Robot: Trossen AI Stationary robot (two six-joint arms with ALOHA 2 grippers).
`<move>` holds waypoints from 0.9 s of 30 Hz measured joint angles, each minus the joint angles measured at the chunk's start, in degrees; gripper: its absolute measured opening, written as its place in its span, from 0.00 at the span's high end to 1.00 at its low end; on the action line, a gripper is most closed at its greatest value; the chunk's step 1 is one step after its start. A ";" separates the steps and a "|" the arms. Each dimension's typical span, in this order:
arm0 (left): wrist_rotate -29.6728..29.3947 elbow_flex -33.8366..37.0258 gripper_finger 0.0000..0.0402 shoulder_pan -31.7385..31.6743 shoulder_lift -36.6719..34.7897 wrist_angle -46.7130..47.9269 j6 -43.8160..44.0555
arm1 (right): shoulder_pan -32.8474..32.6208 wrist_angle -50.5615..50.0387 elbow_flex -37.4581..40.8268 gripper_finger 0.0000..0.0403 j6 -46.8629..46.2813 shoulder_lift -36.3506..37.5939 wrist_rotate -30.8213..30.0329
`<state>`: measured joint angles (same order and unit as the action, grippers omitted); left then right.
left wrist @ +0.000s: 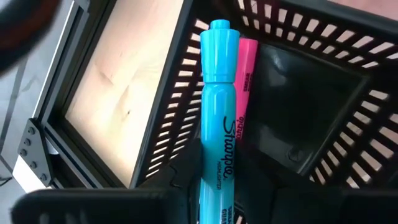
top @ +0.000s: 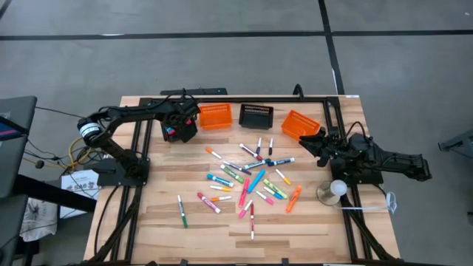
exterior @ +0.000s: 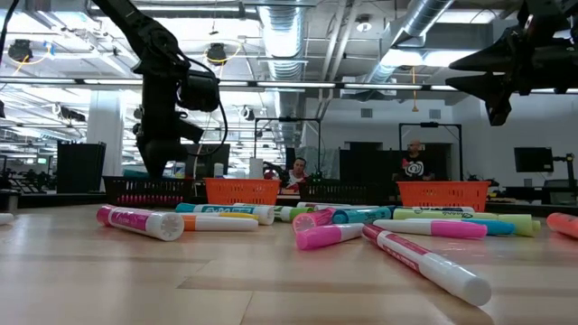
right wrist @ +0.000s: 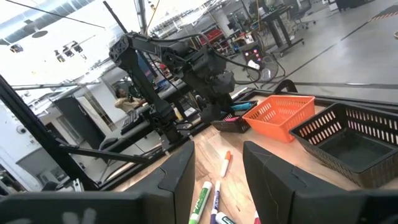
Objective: Pick & Place Markers
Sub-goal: Put the top blue highlighter pen into the left black bin
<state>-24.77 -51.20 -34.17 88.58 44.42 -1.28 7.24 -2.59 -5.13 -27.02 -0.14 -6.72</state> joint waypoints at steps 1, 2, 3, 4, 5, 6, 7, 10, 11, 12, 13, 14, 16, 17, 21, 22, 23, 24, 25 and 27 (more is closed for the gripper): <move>0.00 0.00 0.80 0.00 0.00 -0.09 0.00 | -0.02 -0.02 0.00 0.69 0.02 0.00 0.00; 0.02 0.00 0.80 0.00 0.00 -0.25 0.00 | -0.01 -0.01 0.00 0.69 0.01 0.00 0.00; 0.06 0.00 0.80 0.00 0.00 -0.38 0.00 | -0.01 0.00 0.00 0.69 0.00 0.00 0.00; 0.36 0.00 0.80 0.00 0.00 -0.39 0.00 | -0.02 0.00 0.00 0.69 0.01 0.00 0.00; 0.68 0.00 0.80 0.00 0.00 -0.39 0.00 | -0.02 -0.01 0.00 0.69 0.00 0.00 0.00; 0.86 0.00 0.80 0.00 0.00 -0.40 0.00 | -0.01 0.00 0.00 0.69 0.01 0.00 0.00; 0.87 0.00 0.80 0.00 0.00 -0.44 0.00 | 0.00 0.00 0.00 0.69 0.01 0.00 0.00; 1.03 0.00 0.80 0.00 0.00 -0.65 0.00 | -0.01 0.00 -0.01 0.69 0.00 0.00 0.00; 1.09 0.00 0.80 0.00 0.00 -0.69 0.00 | 0.00 0.00 0.00 0.69 0.00 0.00 0.00; 1.09 0.00 0.80 0.00 0.00 -0.68 0.00 | 0.00 0.00 0.00 0.69 0.00 0.00 0.00; 1.09 0.00 0.80 0.00 0.00 -0.70 0.00 | -0.01 0.00 0.00 0.69 0.00 0.00 0.00; 1.11 0.00 0.80 0.00 0.00 -0.70 -0.16 | 0.00 0.00 0.00 0.69 0.00 0.00 0.00; 1.23 0.00 0.80 0.00 0.00 -0.70 -0.38 | 0.00 0.00 0.00 0.69 0.00 0.00 0.00; 1.66 0.00 0.80 -0.03 0.00 -0.70 -0.39 | -0.01 0.00 0.00 0.69 0.00 0.00 0.00; 3.85 0.00 0.80 -0.66 0.00 -0.68 0.01 | -0.01 0.00 0.00 0.69 -0.03 0.00 0.02; 3.85 0.00 0.80 -0.86 0.00 -0.68 0.03 | -0.01 0.00 0.00 0.69 -0.03 0.00 0.02; 3.86 0.00 0.80 -1.05 0.00 -0.73 0.05 | -0.01 0.00 0.00 0.69 -0.03 0.00 0.01; 3.85 0.00 0.80 -1.33 0.00 -0.81 0.07 | 0.00 0.00 0.00 0.69 -0.03 0.00 0.02; 3.85 0.00 0.80 -1.58 0.00 -0.83 0.11 | 0.00 0.00 0.00 0.69 -0.03 0.00 0.02; 3.85 0.00 0.80 -2.06 0.00 -0.83 0.22 | 0.00 0.02 -0.02 0.69 -0.03 0.00 0.02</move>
<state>-20.93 -51.20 -36.23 88.58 43.60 -1.06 7.25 -2.57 -5.15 -27.05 -0.14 -6.70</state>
